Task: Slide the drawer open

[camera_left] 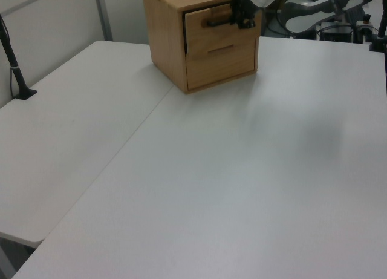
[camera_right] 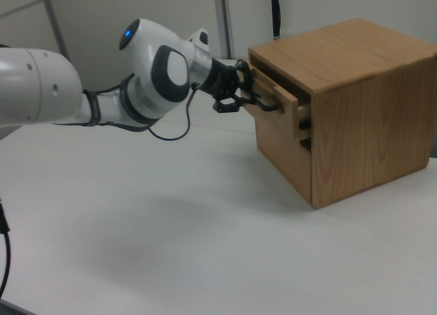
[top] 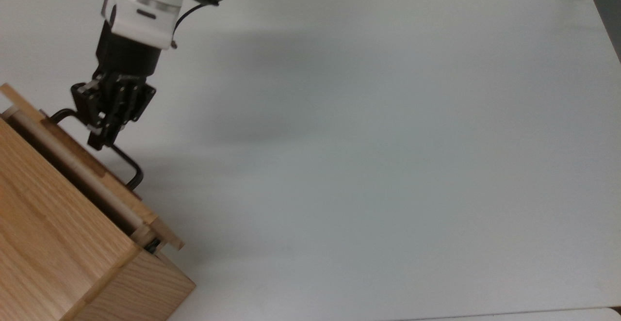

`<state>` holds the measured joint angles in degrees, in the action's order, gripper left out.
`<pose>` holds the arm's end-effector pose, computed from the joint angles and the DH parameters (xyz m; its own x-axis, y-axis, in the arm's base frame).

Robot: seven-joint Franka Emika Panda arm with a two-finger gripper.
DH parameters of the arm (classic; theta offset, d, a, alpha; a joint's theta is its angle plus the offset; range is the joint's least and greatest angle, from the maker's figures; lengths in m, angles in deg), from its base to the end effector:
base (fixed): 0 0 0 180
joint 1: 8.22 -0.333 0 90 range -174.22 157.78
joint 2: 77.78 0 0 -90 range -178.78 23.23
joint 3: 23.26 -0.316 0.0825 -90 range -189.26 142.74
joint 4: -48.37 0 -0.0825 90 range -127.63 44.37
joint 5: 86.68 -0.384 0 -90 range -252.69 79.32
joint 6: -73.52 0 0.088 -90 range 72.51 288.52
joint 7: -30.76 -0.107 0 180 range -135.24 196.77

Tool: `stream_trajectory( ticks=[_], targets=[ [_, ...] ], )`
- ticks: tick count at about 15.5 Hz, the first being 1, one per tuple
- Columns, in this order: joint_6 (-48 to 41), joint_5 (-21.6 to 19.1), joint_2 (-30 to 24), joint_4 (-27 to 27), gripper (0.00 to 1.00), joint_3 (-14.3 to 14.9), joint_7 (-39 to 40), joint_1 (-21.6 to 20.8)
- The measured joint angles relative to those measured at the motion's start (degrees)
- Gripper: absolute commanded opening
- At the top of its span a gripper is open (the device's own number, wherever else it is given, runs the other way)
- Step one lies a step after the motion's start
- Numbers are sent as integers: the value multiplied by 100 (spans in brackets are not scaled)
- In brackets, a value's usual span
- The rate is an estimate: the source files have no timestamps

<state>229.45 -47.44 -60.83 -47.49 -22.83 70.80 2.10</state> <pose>0.6835 -0.1055 0.5128 0.5091 0.8607 0.0008 0.5545 -0.3287 0.7645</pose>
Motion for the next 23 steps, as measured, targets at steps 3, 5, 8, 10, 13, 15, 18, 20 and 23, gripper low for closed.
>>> stream_trajectory(
  ticks=[3, 5, 8, 10, 13, 15, 18, 20, 23],
  targets=[
    [-489, 1, -329, -271, 0, -226, -177, -3],
    [-873, 1, -480, -350, 0, -390, -286, -5],
    [-1183, 1, -622, -453, 0, -571, -434, -31],
    [-1297, 2, -715, -540, 0, -616, -537, -121],
    [-1560, 1, -823, -611, 0, -647, -650, -284],
    [-1639, 1, -860, -635, 0, -655, -676, -333],
    [-1649, 1, -871, -645, 27, -656, -679, -342],
    [-1666, 1, -876, -645, 75, -658, -679, -344],
    [-1942, -269, -951, -628, 98, -757, -677, -430]
  ],
)
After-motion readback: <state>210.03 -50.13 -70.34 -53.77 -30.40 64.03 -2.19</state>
